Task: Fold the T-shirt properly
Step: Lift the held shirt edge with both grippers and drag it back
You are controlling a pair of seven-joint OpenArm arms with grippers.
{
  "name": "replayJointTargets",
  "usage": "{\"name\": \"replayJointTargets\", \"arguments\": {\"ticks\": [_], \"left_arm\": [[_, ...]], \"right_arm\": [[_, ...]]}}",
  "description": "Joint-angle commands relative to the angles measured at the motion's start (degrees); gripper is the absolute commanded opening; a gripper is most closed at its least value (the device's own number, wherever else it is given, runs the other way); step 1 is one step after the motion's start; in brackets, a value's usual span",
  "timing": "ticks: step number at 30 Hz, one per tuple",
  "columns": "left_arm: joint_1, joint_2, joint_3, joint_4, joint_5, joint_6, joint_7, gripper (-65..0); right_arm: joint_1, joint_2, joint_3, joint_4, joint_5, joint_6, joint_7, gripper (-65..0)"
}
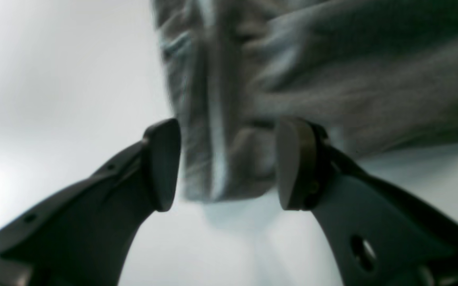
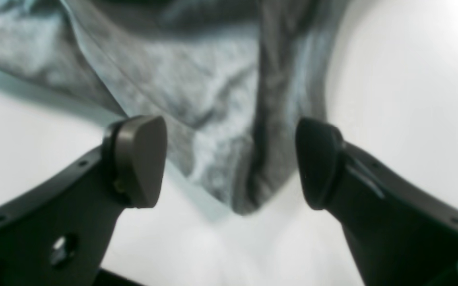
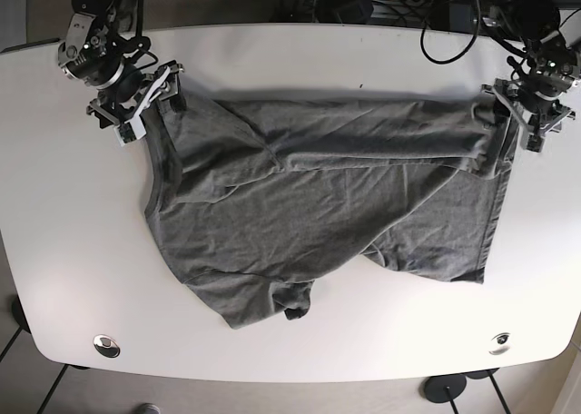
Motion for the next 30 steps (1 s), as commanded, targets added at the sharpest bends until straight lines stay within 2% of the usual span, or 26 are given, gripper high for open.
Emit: {"name": "replayJointTargets", "arguments": {"ticks": [1, 3, 5, 7, 9, 10, 11, 12, 14, 15, 16, 17, 19, 21, 26, 30], "left_arm": [[-0.31, -0.29, -3.53, -1.78, -0.28, 0.32, -0.84, -31.2], [-2.07, -0.2, -6.35, -4.07, -0.28, 0.32, -0.84, -32.5], [-3.92, -0.03, -8.55, -6.71, -0.28, 0.32, -0.84, -37.4], [-4.27, -0.03, -8.81, -8.82, -0.28, 0.32, -0.84, -38.5], [-4.27, -0.03, -8.72, -9.87, -0.28, 0.32, -0.84, -38.5], [-4.27, -0.03, -8.72, -10.13, -0.28, 0.32, -0.84, -38.5], [-4.27, -0.03, -8.55, -10.49, -0.28, 0.32, -0.84, -38.8], [-4.27, -0.03, -7.4, -11.1, -0.28, 0.32, -0.84, -38.8], [-3.83, -0.03, -6.26, -11.8, -0.28, 0.32, -0.84, -38.9], [-3.83, -0.03, -5.91, -12.33, -0.28, 0.32, -0.84, -39.7], [-3.83, -0.03, -5.91, -13.04, -0.2, 0.32, -0.84, -42.6], [-3.83, -0.12, -5.91, -14.09, -0.02, 0.32, -0.84, -48.2], [-4.27, -0.29, -6.0, -16.9, 0.24, 0.32, -0.93, -62.6], [-4.18, -1.87, -6.35, -17.26, -0.11, 0.32, -0.93, -64.2], [-2.25, -1.96, -11.18, -14.09, -0.2, 0.32, -0.75, -64.6], [1.18, -1.87, -12.68, -10.66, -0.2, 0.32, -0.58, -64.6]], "right_arm": [[-0.65, 0.54, 0.23, -0.22, 1.22, 0.4, 1.08, -22.2], [-0.65, 0.54, 0.05, -2.68, 1.22, 0.4, 1.08, -28.2], [-0.65, 0.54, -0.03, -5.4, 1.22, 0.49, 1.08, -32.8], [-0.65, 0.54, -0.03, -6.99, 1.22, 0.49, 1.17, -33.5], [-0.65, 0.45, 0.05, -8.57, 1.22, 2.02, 1.17, -33.9], [-0.65, 0.45, 0.14, -9.18, 1.22, 2.02, 1.17, -34.9], [-0.65, 0.45, 0.23, -9.8, 1.22, 2.02, 1.25, -38.4], [-0.65, 0.45, 0.32, -10.15, 1.22, 2.02, 1.25, -47.7], [-0.65, 0.45, 0.32, -10.15, 1.22, 2.02, 1.34, -61.5], [-0.65, 0.45, 0.23, -10.15, 1.22, 2.02, 1.34, -63.6], [-0.65, 0.45, 0.23, -10.06, 1.22, 2.02, 1.34, -62.3], [-0.65, 0.45, 0.32, -10.06, 1.22, 2.02, 1.34, -62.9], [-0.65, 0.45, 0.41, -9.71, 1.22, 2.02, 1.34, -63.3], [-0.82, 0.45, 0.49, -9.36, 1.22, 2.02, 1.34, -63.3], [-3.72, 0.45, 3.22, -5.49, 1.22, 2.02, 1.17, -63.3], [-8.38, 0.54, 3.57, -1.97, 1.22, 2.02, 1.08, -63.3]]}}
